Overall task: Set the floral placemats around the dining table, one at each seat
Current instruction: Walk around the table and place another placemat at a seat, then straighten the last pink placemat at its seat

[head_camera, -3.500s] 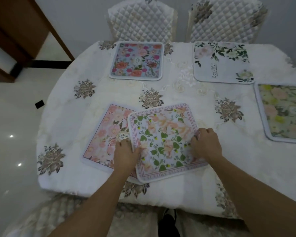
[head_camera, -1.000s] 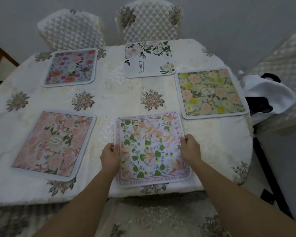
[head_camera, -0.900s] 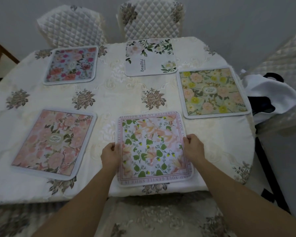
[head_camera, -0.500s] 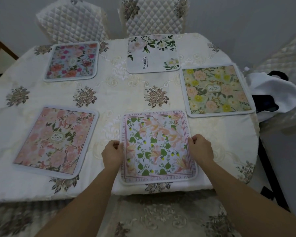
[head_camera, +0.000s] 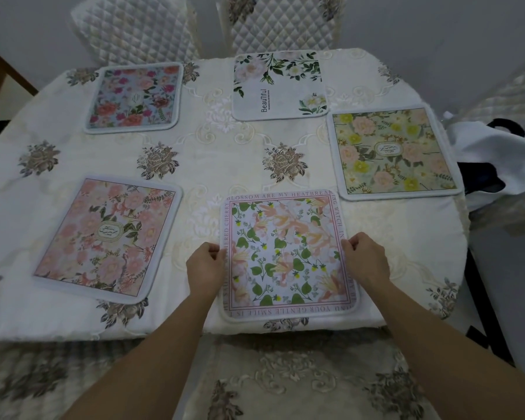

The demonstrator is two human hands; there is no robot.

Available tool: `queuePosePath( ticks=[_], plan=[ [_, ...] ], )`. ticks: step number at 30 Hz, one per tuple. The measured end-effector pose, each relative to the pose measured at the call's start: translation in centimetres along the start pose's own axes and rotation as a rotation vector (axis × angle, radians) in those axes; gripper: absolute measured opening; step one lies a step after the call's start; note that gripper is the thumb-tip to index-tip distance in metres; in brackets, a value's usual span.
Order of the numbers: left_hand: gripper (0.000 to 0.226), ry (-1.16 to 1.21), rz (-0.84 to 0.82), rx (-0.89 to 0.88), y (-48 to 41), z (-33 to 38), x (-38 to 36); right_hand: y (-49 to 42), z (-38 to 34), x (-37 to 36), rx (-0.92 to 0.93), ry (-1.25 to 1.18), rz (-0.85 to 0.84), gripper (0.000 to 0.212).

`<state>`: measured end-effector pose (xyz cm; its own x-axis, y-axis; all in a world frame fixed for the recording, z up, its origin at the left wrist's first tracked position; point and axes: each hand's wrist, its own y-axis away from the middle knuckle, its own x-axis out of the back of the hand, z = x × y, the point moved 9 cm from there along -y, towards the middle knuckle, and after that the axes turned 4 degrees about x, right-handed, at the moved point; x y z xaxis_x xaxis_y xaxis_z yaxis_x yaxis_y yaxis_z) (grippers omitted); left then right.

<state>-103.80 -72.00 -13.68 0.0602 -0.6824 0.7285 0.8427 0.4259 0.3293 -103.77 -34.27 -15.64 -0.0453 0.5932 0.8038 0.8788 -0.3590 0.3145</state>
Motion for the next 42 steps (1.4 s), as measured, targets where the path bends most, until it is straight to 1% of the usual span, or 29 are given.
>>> queuePosePath(
  ticks=[2, 4, 6, 8, 9, 11, 13, 16, 20, 23, 25, 28, 31, 34, 36, 38, 40, 42],
  plan=[
    [0.019, -0.027, 0.003, -0.032, -0.1, 0.0, -0.1, 0.3, -0.2, 0.2, 0.031, 0.130, 0.037, 0.026],
    [0.019, -0.095, 0.018, -0.083, -0.1, 0.1, -0.3, 0.8, -1.0, 0.6, 0.119, 0.252, 0.141, 0.022],
    [0.025, -0.267, 0.070, -0.223, 0.2, 1.3, -0.9, 1.5, -3.1, 0.3, 0.292, 0.379, 0.236, 0.017],
    [0.029, -0.420, 0.128, -0.412, 1.2, 3.5, -2.2, 2.3, -5.9, -1.1, 0.472, 0.423, 0.267, 0.017],
    [0.032, -0.456, 0.118, -0.502, 1.8, 4.6, -3.4, 2.7, -7.3, -2.3, 0.555, 0.409, 0.239, 0.020],
    [0.043, -0.513, 0.018, -0.639, 2.7, 6.1, -6.6, 3.3, -9.6, -5.5, 0.674, 0.365, 0.123, 0.034],
    [0.054, -0.597, -0.089, -0.689, 3.0, 5.9, -9.6, 4.0, -10.7, -8.6, 0.723, 0.374, 0.015, 0.052],
    [0.060, -0.681, -0.122, -0.679, 2.7, 4.3, -10.9, 4.1, -9.7, -10.1, 0.702, 0.443, -0.023, 0.064],
    [0.069, -0.685, -0.078, -0.641, 1.6, 3.1, -8.9, 2.6, -6.4, -7.9, 0.600, 0.503, -0.017, 0.079],
    [0.072, -0.704, -0.097, -0.625, 1.3, 2.6, -8.6, 1.9, -5.0, -6.6, 0.582, 0.547, -0.038, 0.081],
    [0.071, -0.717, -0.137, -0.607, 1.2, 2.6, -8.7, 1.8, -4.8, -6.6, 0.594, 0.565, -0.063, 0.082],
    [0.070, -0.725, -0.191, -0.592, 1.4, 3.1, -8.2, 1.5, -4.9, -6.7, 0.556, 0.595, -0.122, 0.085],
    [0.066, -0.708, -0.187, -0.606, 1.8, 4.3, -6.1, 1.8, -6.0, -5.7, 0.533, 0.572, -0.169, 0.083],
    [0.066, -0.745, -0.122, -0.642, 2.1, 5.5, -3.4, 2.8, -8.0, -3.5, 0.562, 0.569, -0.123, 0.075],
    [0.070, -0.733, -0.095, -0.636, 2.4, 6.0, -1.6, 3.4, -9.2, -2.2, 0.567, 0.563, -0.108, 0.072],
    [0.071, -0.727, -0.078, -0.625, 2.8, 6.1, 0.1, 4.1, -10.8, -1.3, 0.586, 0.573, -0.081, 0.073],
    [0.066, -0.714, -0.046, -0.612, 3.1, 6.0, 1.8, 4.8, -12.7, -0.8, 0.623, 0.563, -0.068, 0.078],
    [0.063, -0.690, -0.009, -0.591, 3.4, 5.4, 3.5, 5.4, -14.7, -0.9, 0.676, 0.564, -0.055, 0.078]
  ],
)
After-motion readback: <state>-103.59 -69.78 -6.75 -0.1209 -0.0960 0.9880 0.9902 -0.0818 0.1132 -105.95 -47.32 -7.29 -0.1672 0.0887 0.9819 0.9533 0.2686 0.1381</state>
